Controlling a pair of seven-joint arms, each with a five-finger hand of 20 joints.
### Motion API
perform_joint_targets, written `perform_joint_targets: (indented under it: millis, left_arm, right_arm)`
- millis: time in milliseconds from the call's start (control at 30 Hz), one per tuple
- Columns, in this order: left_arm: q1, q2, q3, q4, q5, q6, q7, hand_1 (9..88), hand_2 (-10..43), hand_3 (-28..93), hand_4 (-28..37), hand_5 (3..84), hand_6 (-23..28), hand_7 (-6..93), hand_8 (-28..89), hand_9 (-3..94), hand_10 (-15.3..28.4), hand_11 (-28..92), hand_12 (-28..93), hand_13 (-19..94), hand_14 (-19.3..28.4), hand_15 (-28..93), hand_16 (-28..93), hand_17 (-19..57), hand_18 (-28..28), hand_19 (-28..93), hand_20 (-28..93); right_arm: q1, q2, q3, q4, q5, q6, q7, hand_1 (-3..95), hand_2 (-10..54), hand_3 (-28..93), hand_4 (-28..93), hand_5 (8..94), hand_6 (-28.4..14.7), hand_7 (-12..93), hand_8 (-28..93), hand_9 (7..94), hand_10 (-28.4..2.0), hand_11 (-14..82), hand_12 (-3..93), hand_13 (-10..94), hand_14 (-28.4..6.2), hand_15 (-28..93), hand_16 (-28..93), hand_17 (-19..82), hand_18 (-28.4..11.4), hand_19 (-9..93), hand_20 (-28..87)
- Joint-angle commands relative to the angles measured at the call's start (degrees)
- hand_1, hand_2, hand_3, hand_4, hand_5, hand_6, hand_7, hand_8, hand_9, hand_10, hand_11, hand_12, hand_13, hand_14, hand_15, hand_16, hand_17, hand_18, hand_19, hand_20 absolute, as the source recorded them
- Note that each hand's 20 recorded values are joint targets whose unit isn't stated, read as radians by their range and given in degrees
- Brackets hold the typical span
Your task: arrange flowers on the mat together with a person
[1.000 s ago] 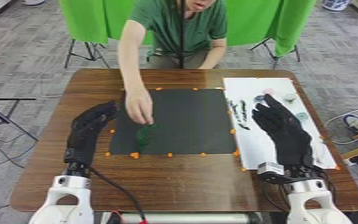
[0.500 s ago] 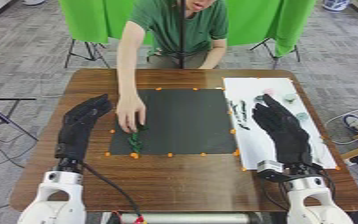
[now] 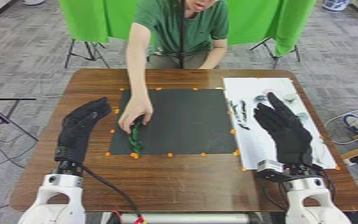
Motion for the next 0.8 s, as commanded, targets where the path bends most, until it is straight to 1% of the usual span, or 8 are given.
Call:
perform_joint_targets:
  millis: [33,167,267,433,600,700,767,800]
  left_arm:
    - [1.25,0.16,-0.02,0.05,-0.01,0.73,-0.22,33.1,-6.9,61,-14.5,47.8,3.6,16.4,-6,43.8,11.9,18,17,36,15.3,14,6,7.5,10.7,7,21]
    - [1.27,0.27,-0.20,0.13,-0.19,0.68,-0.75,33.0,-6.8,61,-14.4,47.7,3.6,16.3,-6,43.8,11.9,18,17,36,15.3,14,6,7.4,10.7,7,21]
    - [1.47,0.01,-0.29,0.10,-0.22,0.59,-0.86,32.9,-6.8,61,-14.3,47.7,3.6,16.3,-6,43.8,11.9,18,17,36,15.3,14,6,7.3,10.8,7,21]
    - [1.55,0.27,-0.24,0.17,-0.29,0.36,-0.82,32.9,-6.7,60,-14.3,47.7,3.6,16.3,-6,43.8,11.9,18,17,35,15.4,15,6,7.2,10.7,7,21]
    - [1.73,0.30,-0.31,0.04,-0.47,0.66,-0.87,32.9,-6.7,60,-14.3,47.6,3.7,16.2,-6,43.8,11.8,17,17,35,15.4,14,6,7.1,10.8,7,20]
    - [1.31,0.35,-0.20,0.27,-0.44,0.39,-1.15,32.7,-6.9,61,-14.3,47.6,3.6,16.2,-6,43.8,11.8,17,17,35,15.4,14,6,7.1,10.8,7,20]
    - [1.37,0.31,-0.16,0.25,-0.44,0.43,-1.08,32.8,-6.8,61,-14.4,47.6,3.6,16.1,-6,43.8,11.9,17,17,35,15.4,14,6,7.0,10.8,7,20]
    - [1.33,0.30,-0.17,0.27,-0.39,0.27,-1.35,32.8,-6.8,61,-14.4,47.6,3.6,16.1,-6,43.7,11.9,17,17,35,15.3,14,6,7.0,10.7,7,20]
  right_arm:
    - [-0.15,0.05,-0.10,0.08,-0.24,0.25,-0.63,6.5,-9.5,74,-25,32.9,-3.1,8,-7,38.5,-14.8,4.0,15.8,28,-15.4,7,22,11,-14.5,5,24]
    - [-0.47,0.04,-0.06,-0.05,-0.91,-0.36,-0.46,8.0,-9.5,76,-24,33.1,-3.1,8,-7,38.5,-14.8,3.9,15.8,28,-15.5,6,22,11,-14.5,5,24]
    - [-0.53,-0.29,0.01,-0.07,-0.99,-0.37,-0.46,9.1,-9.5,76,-24,33.2,-3.2,8,-7,38.5,-14.8,3.9,15.9,28,-15.5,6,22,11,-14.2,5,24]
    - [-0.28,-0.32,0.01,0.05,-1.18,-0.62,-0.28,9.7,-9.5,76,-24,33.3,-3.1,8,-7,38.5,-14.7,4.0,16.0,28,-15.6,6,22,12,-14.0,5,24]
    - [-0.56,-0.55,0.17,-0.13,-1.14,-0.58,-0.20,9.7,-9.5,76,-24,33.5,-3.3,8,-7,38.5,-14.7,3.9,16.0,28,-15.7,6,22,11,-14.0,5,24]
    - [-0.69,-0.61,0.21,-0.22,-1.13,-0.48,-0.12,9.7,-9.5,76,-24,33.5,-3.2,8,-7,38.5,-14.7,3.9,16.0,28,-15.7,6,22,11,-14.1,5,24]
    - [-0.41,-0.60,0.19,-0.04,-1.32,-0.84,-0.11,9.6,-9.5,76,-24,33.6,-3.2,9,-7,38.5,-14.7,3.9,16.0,28,-15.7,6,22,11,-14.1,5,24]
    - [-0.61,-0.66,0.20,-0.13,-1.29,-0.77,-0.03,9.6,-9.5,76,-24,33.6,-3.2,8,-7,38.5,-14.7,3.9,16.0,28,-15.6,6,22,11,-14.1,5,24]
